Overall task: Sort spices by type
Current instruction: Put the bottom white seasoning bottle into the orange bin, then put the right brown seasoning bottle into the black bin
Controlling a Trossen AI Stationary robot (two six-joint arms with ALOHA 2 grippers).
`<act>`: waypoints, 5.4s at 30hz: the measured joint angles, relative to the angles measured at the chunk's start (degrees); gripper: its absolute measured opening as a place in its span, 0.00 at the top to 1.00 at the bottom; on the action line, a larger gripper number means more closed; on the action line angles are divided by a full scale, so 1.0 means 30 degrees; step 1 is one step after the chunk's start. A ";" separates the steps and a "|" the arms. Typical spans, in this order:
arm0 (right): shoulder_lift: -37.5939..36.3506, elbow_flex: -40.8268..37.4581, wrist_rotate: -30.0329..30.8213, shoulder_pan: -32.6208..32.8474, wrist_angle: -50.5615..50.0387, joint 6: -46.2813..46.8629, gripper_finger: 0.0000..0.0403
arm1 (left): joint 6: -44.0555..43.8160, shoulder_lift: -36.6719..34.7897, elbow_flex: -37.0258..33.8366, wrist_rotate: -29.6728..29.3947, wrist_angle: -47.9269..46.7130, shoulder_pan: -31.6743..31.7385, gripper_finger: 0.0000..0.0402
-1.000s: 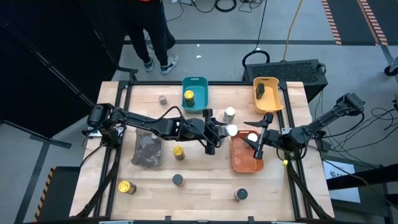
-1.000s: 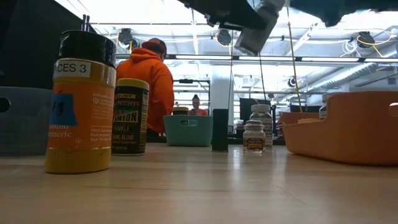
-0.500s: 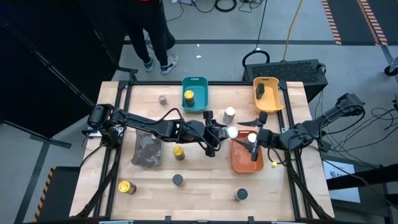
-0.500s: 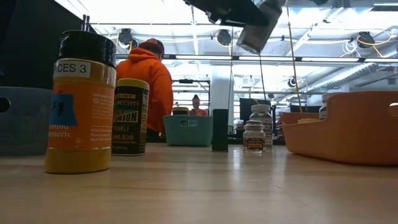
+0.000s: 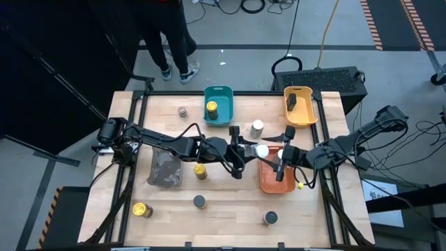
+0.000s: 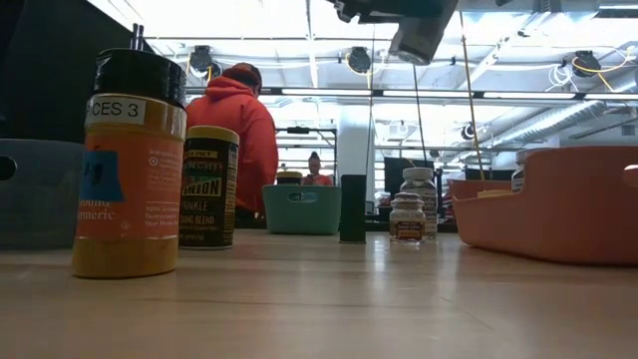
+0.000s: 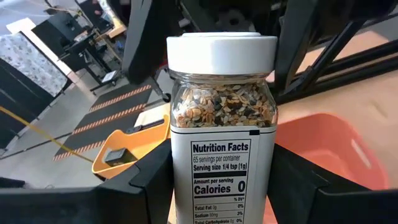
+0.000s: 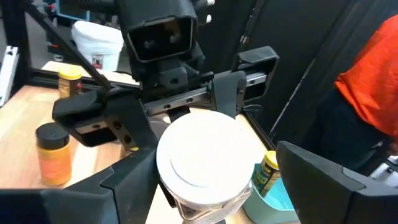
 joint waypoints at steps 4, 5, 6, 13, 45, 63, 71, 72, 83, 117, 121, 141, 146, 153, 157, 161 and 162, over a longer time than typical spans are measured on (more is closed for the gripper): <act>0.0007 0.0000 -0.0234 0.0018 0.0015 -0.0042 0.31 | -0.0036 0.0000 0.0000 0.0094 0.0222 -0.0039 0.49; 0.0000 0.0007 -0.0195 0.0012 0.0009 -0.0101 0.33 | -0.0030 0.0000 0.0000 0.0176 0.0304 -0.0030 0.49; 0.0000 0.0000 -0.0194 0.0011 0.0006 -0.0218 0.36 | -0.0031 0.0000 0.0000 0.0234 0.0332 -0.0017 0.49; 0.0000 0.0000 -0.0381 0.0033 -0.0022 -0.0514 0.58 | -0.0199 0.0000 0.0000 0.0408 0.0303 -0.0026 0.46; -0.4524 -0.5406 -0.5175 0.2007 -0.6521 1.3081 0.58 | -0.0331 -0.5518 0.0029 -0.1508 -0.2929 -0.1972 0.14; -0.4524 -0.8187 -0.1070 0.6412 -0.6059 1.6734 0.58 | -0.1117 -1.1873 -0.6710 -0.4362 0.2358 -0.4767 0.14; -0.4495 -0.8386 -0.1058 0.7076 -0.7288 1.8550 0.58 | -0.0152 -1.2738 -0.7322 -0.7076 0.2963 -0.6534 0.14; -0.4495 -0.8386 -0.1051 0.7139 -0.7544 1.8788 0.58 | -0.0067 -1.2764 -0.7322 -0.7517 0.2965 -0.6671 0.14; -0.4355 -0.8393 -0.1064 0.7289 -0.8305 1.9172 0.58 | 0.0736 -1.2845 -0.7322 -0.8494 0.5654 -0.7831 0.14; -0.3563 -0.8335 -0.1721 0.7289 -0.7432 1.9704 0.37 | 0.0938 -1.2837 -0.7322 -0.8643 0.5753 -0.7944 0.14; -0.3563 -0.7810 -0.1688 0.7289 -0.7504 1.9257 0.37 | 0.0938 -1.2837 -0.7322 -0.8779 0.5753 -0.7944 0.14; -0.3562 -0.0888 0.1011 0.4835 -1.2838 1.5671 0.37 | -0.0646 -1.2837 -0.7322 -1.4693 0.1881 -0.7944 0.14; -0.3259 0.0853 0.0084 0.2593 -1.2751 1.3407 0.37 | -0.3140 -1.2837 -0.7322 -2.0341 -0.2031 -0.7944 0.14; -0.1523 0.2980 -0.2468 -0.0971 -1.2947 1.1618 0.37 | -0.8093 -1.2837 -0.7322 -1.8448 -0.7785 -0.7944 0.14; -0.0128 0.4396 -0.3939 -0.2924 -1.4150 1.1405 0.37 | -1.1344 -1.2830 -0.7322 -1.4640 -1.0351 -0.7944 0.14; 0.1478 0.5839 -0.5822 -0.4745 -1.5831 1.1198 0.37 | -1.5225 -1.2830 -0.7322 -1.1680 -1.3516 -0.7922 0.14; 0.1876 0.6166 -0.6228 -0.5144 -1.6177 1.1092 0.37 | -1.6119 -1.2830 -0.7322 -1.1130 -1.4317 -0.7922 0.14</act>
